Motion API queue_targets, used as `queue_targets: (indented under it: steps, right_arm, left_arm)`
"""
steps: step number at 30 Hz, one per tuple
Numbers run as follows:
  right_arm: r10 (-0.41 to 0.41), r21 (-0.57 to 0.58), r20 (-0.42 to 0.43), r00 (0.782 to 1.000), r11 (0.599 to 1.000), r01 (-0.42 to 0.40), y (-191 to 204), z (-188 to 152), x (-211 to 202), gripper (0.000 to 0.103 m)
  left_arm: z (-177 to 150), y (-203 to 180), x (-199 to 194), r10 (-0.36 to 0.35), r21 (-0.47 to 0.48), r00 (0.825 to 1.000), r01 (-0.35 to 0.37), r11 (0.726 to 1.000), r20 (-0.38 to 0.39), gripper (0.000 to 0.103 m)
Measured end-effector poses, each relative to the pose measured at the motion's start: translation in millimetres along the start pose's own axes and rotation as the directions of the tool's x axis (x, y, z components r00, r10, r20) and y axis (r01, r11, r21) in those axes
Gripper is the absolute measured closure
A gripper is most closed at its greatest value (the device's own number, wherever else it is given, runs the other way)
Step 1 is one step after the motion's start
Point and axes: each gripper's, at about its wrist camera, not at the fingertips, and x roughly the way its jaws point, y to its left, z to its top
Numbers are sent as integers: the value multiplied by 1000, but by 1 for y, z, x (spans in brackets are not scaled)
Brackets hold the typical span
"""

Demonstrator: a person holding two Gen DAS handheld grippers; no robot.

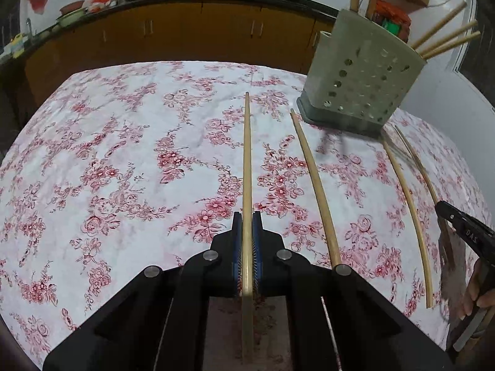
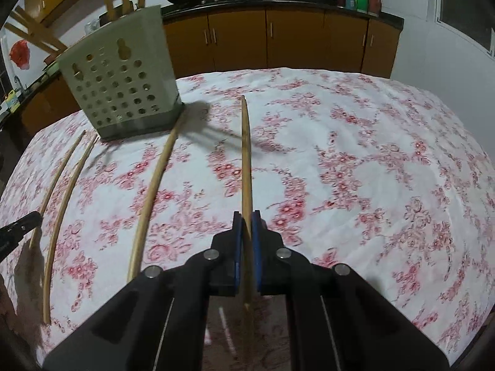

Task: Organize utensils
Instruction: 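Lift the chopstick upright with the right tool over the green holder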

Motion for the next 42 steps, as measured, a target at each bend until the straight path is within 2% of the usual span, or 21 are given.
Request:
queue_targets:
  steps: [4, 17, 42]
  right_arm:
    - [-16, -20, 13, 1000, 1000, 17, 2, -3, 1, 93]
    - [-13, -17, 11, 1000, 1000, 13, 2, -3, 1, 93]
    - [-15, -18, 12, 1000, 1000, 15, 1, -3, 2, 93]
  left_arm:
    - [-2, -4, 0, 24, 26, 999, -25, 999, 21, 95]
    - [-3, 4, 0, -23, -13, 999, 24, 1000, 22, 95]
    - [-2, 6, -1, -36, -26, 999, 36, 999, 21, 94]
